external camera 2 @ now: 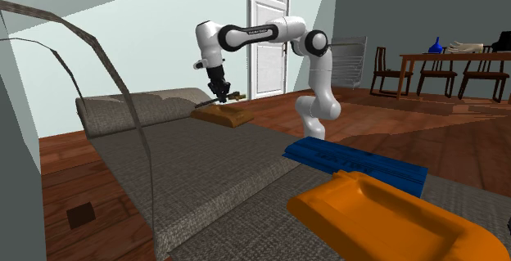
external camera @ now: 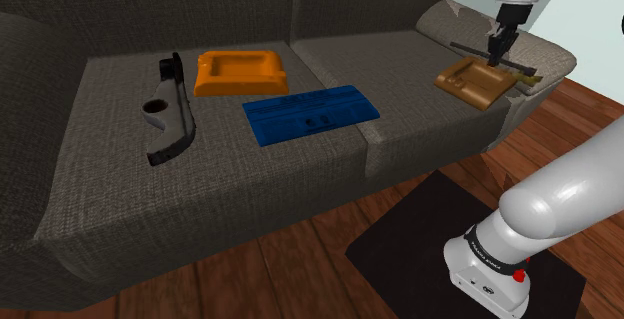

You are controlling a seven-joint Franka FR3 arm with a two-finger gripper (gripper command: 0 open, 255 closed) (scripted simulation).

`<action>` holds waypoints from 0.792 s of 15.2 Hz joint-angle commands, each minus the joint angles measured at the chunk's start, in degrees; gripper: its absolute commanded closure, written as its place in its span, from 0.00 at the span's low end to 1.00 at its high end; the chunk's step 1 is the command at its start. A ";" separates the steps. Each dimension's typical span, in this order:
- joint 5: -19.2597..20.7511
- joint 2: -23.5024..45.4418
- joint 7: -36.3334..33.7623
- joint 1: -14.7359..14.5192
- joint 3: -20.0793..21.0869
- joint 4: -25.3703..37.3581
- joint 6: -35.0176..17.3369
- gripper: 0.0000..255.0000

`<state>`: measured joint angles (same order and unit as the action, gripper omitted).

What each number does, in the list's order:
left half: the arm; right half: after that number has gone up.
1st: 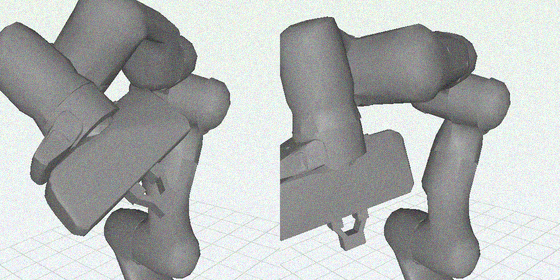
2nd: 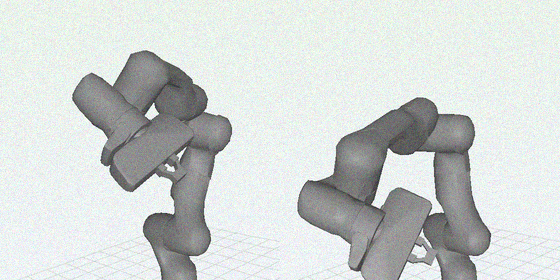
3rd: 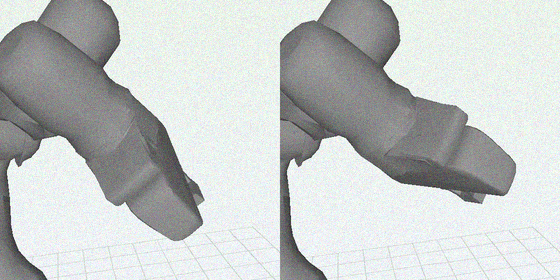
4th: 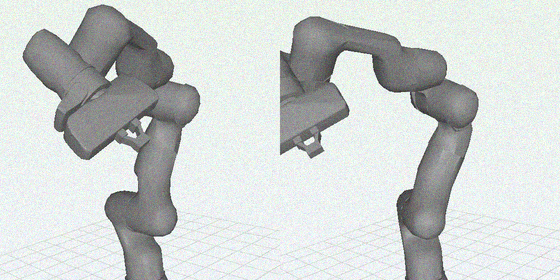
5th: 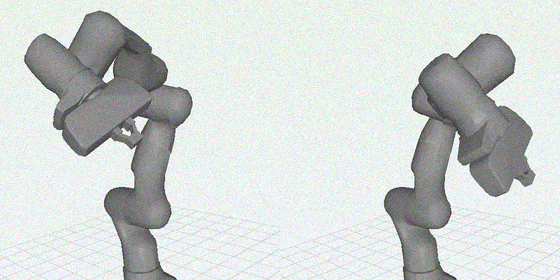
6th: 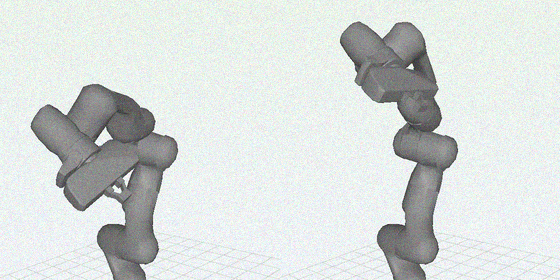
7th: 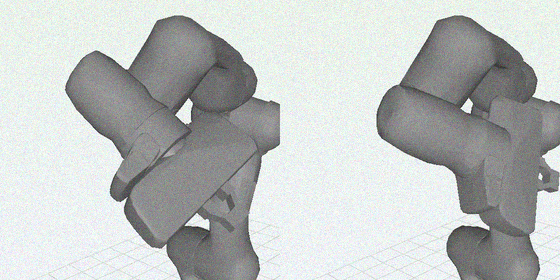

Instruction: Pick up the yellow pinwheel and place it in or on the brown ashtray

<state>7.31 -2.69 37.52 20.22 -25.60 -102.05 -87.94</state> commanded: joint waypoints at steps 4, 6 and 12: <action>0.17 -0.33 -0.39 0.08 -0.08 -4.31 -4.02 1.00; 0.17 -0.30 -0.47 0.10 -0.11 -5.22 -4.96 1.00; 0.16 -0.28 -0.46 0.12 -0.09 -5.21 -4.96 1.00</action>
<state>7.42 -3.11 37.04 20.28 -25.61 -107.11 -92.89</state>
